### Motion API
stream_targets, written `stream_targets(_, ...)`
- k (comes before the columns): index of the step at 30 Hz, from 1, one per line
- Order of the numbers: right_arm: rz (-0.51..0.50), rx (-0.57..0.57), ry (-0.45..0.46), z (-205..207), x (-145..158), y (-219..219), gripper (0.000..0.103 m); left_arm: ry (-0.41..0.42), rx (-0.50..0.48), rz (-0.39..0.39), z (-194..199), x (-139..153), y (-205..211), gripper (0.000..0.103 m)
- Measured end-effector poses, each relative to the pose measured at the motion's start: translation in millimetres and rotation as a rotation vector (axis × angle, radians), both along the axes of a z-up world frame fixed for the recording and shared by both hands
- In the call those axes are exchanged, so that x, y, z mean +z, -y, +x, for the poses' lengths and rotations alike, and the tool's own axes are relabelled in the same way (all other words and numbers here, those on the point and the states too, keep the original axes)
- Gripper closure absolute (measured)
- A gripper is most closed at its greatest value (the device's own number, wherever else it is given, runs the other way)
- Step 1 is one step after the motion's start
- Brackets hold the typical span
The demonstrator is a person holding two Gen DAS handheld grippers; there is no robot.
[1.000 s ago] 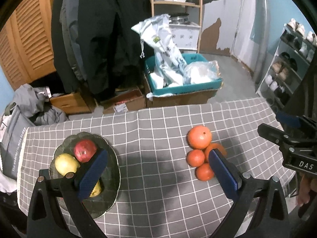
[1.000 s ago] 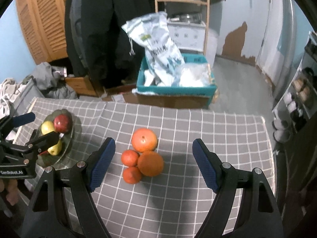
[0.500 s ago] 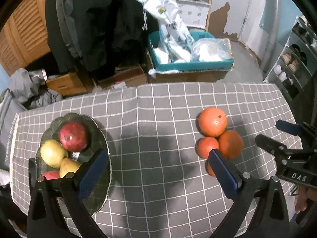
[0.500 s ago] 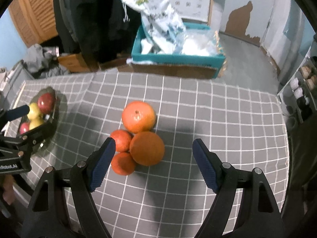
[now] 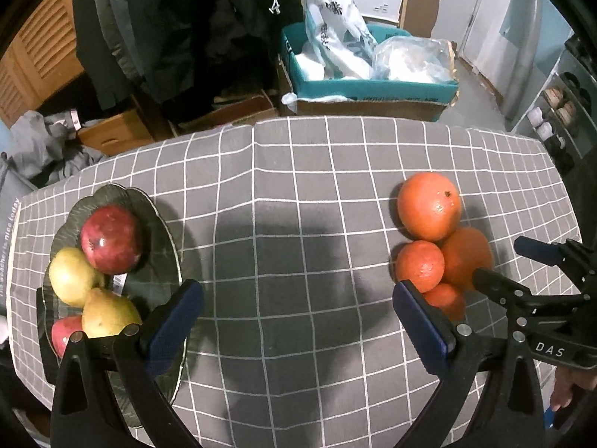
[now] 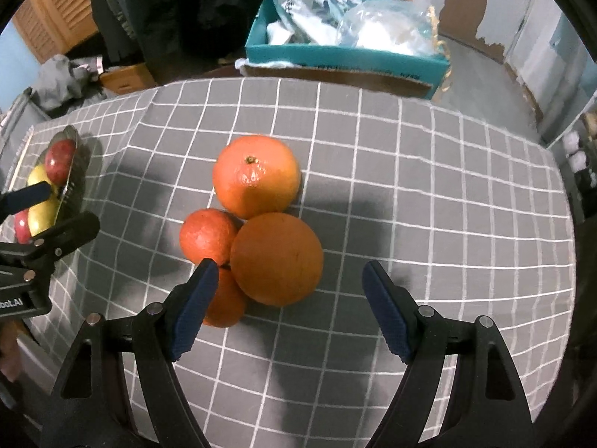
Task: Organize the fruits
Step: 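Grasp the large orange with the right tool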
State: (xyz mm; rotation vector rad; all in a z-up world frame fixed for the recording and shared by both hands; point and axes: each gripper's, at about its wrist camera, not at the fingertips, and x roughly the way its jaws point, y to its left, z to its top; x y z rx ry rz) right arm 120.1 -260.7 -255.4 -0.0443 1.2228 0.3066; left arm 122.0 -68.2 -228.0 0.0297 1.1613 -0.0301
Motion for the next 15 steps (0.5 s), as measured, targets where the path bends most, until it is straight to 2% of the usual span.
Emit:
stream_targets(9, 0.030, -0.003, -0.043, 8, -18, -3, 0.025, -0.033, 0.005, -0.012, 4, -11, -1, 0.001)
stream_targets(15, 0.058, 0.002, -0.069, 12, -27, -5, 0.037, -0.039, 0.001, -0.016, 7, -14, 1, 0.001)
